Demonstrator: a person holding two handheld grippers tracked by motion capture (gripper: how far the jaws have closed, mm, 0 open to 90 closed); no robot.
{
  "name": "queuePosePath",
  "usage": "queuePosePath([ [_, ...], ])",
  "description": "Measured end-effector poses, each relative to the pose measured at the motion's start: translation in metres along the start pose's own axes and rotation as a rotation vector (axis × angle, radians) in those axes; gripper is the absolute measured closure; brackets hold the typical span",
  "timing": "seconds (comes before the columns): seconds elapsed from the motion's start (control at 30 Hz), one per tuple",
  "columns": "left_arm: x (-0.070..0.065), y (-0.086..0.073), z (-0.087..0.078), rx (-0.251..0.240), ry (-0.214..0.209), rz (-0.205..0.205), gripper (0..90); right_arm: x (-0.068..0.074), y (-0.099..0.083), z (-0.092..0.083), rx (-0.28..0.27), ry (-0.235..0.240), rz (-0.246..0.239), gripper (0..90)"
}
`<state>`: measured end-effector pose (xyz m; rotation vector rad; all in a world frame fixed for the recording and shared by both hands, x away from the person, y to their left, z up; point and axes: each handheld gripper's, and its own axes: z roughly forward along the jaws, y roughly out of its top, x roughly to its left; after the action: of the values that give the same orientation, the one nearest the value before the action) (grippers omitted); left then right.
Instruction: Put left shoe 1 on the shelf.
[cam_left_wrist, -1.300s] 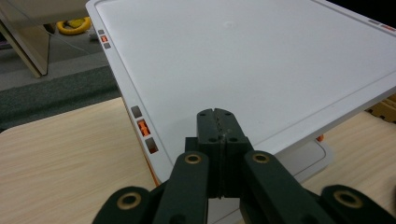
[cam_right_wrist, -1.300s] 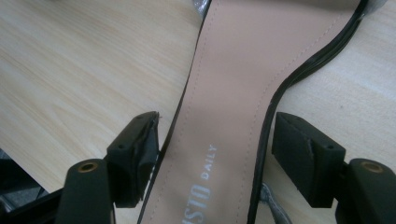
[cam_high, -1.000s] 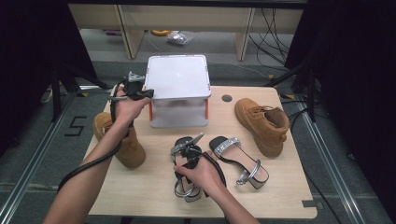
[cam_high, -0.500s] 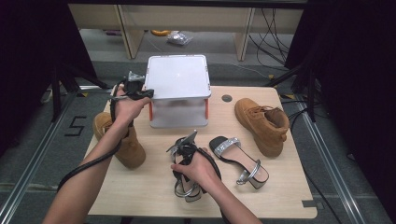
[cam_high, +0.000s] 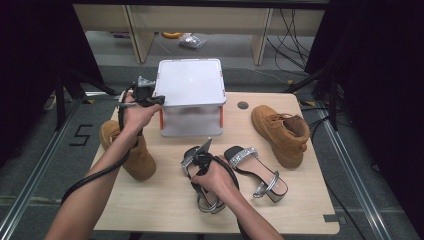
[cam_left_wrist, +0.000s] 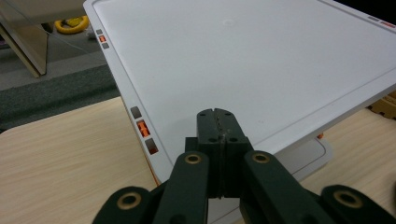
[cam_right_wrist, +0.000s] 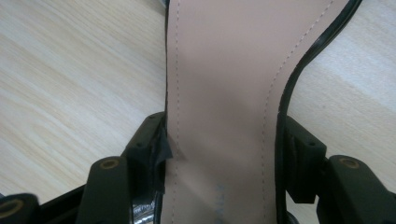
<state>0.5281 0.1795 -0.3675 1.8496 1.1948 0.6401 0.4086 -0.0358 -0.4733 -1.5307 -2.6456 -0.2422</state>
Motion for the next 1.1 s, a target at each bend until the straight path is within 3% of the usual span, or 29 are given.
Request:
queuePosePath([
  [0.1, 0.001, 0.000, -0.001, 0.012, 0.000, 0.013, 89.6, 0.000, 0.001, 0.000, 0.010, -0.001, -0.015, 42.7],
  [0.17, 0.001, 0.001, -0.001, 0.014, 0.000, 0.014, 89.6, 0.002, 0.002, 0.000, 0.024, -0.003, 0.003, 42.5],
  [0.37, 0.001, 0.000, 0.000, 0.002, -0.004, -0.002, 89.6, 0.004, 0.007, 0.000, 0.074, -0.029, -0.026, 41.4],
  [0.5, 0.000, 0.000, 0.000, 0.003, -0.001, 0.002, 89.6, 0.005, 0.008, 0.001, 0.080, -0.029, -0.024, 41.3],
  [0.57, 0.000, 0.000, -0.001, 0.010, 0.000, 0.015, 89.6, 0.003, 0.009, 0.003, 0.070, -0.038, -0.058, 41.3],
  [0.6, 0.000, 0.000, -0.001, 0.011, 0.001, 0.016, 89.6, 0.004, 0.009, 0.002, 0.085, -0.029, -0.030, 41.3],
  [0.8, 0.001, 0.000, -0.001, 0.013, 0.000, 0.016, 89.6, 0.004, 0.011, 0.005, 0.092, -0.031, -0.034, 40.9],
  [0.83, 0.001, 0.000, -0.001, 0.013, -0.001, 0.015, 89.7, 0.002, 0.011, 0.007, 0.078, -0.041, -0.062, 40.8],
  [0.87, 0.000, 0.000, 0.000, 0.002, 0.000, 0.002, 89.6, 0.002, 0.012, 0.009, 0.067, -0.057, -0.060, 40.6],
  [0.9, 0.000, 0.000, 0.000, 0.001, -0.001, 0.003, 89.6, 0.005, 0.012, 0.008, 0.089, -0.056, -0.012, 40.8],
  [1.07, 0.001, 0.001, -0.001, 0.016, 0.000, 0.018, 89.7, 0.002, 0.012, 0.008, 0.083, -0.045, -0.034, 42.1],
  [1.1, 0.001, 0.001, -0.001, 0.016, 0.000, 0.018, 89.6, 0.003, 0.012, 0.007, 0.084, -0.053, -0.011, 42.4],
])
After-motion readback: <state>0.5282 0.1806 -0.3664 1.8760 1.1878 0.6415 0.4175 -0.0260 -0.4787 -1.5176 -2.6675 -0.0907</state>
